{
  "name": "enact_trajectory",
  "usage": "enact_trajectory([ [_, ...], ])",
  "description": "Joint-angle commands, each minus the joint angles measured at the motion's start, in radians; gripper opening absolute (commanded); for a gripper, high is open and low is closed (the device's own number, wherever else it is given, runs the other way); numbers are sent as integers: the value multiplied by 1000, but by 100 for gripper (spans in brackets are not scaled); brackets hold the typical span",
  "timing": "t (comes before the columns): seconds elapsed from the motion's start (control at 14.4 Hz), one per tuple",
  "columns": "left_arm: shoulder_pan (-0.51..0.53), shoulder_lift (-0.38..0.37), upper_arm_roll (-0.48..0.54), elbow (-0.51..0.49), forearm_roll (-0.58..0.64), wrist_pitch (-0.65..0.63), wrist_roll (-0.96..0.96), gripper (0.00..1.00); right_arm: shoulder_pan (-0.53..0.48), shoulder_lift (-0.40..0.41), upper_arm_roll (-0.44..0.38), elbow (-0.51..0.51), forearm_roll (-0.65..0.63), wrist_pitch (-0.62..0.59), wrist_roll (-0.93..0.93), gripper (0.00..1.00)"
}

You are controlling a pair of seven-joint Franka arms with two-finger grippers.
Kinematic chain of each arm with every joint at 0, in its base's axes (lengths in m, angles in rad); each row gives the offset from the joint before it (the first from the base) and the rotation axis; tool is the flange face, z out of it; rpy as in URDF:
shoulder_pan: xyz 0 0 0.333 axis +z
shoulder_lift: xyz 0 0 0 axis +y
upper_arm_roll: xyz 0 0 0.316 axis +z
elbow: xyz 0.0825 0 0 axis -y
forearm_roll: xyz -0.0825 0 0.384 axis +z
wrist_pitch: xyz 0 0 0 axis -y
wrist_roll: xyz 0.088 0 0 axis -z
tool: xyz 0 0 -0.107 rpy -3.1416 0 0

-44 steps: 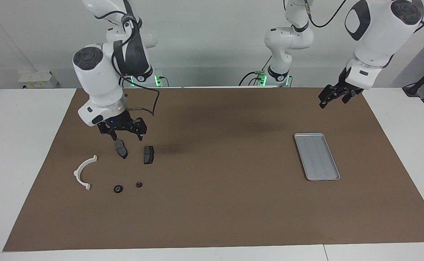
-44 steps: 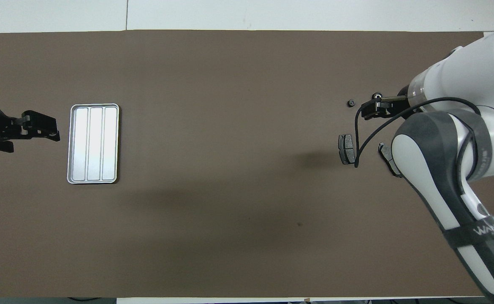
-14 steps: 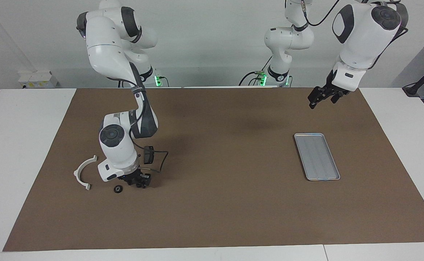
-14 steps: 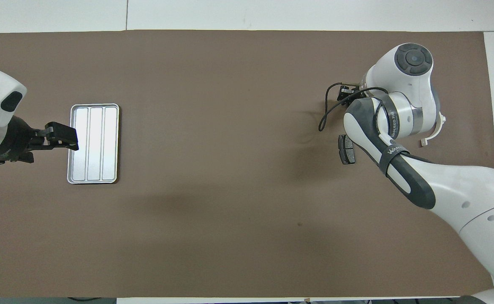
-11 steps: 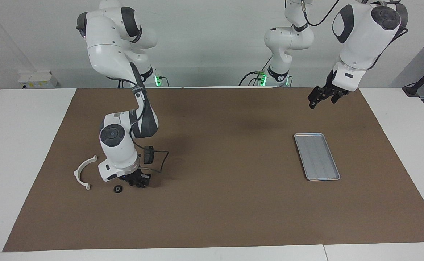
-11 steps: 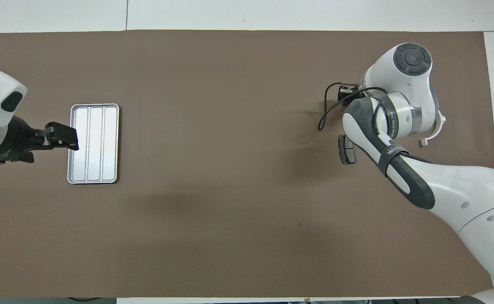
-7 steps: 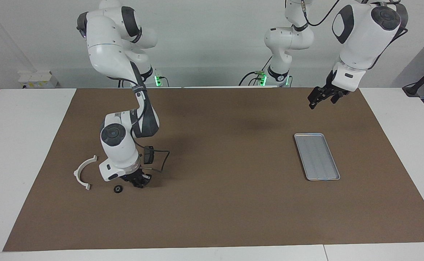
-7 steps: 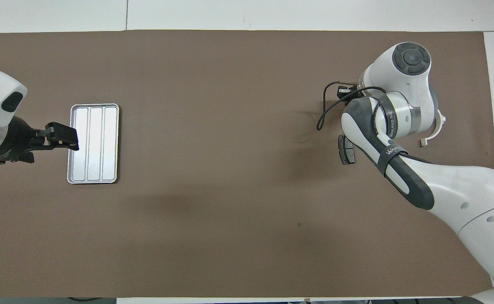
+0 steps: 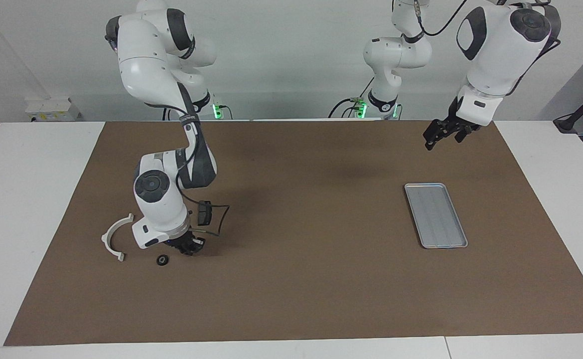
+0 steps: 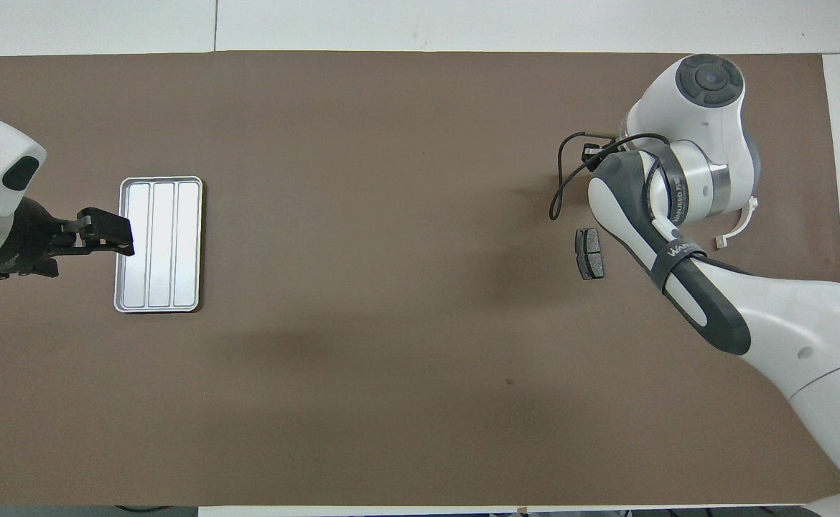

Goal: Pick bearing gear from pile to tray

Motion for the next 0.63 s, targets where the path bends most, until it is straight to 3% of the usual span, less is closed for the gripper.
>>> enact_trajectory([
  [0.0,-14,-38,11,-43,4,27,-8,100,34,-71,18,120,-15,-245,7,0],
  [0.28,-15,-38,9,-43,4,26,-13,100,61,-197,144,205,-7,-497,58,0],
  [0.56,-15,-38,11,-43,5,27,-11,100,122,-232,294,207,59,-508,506,0],
])
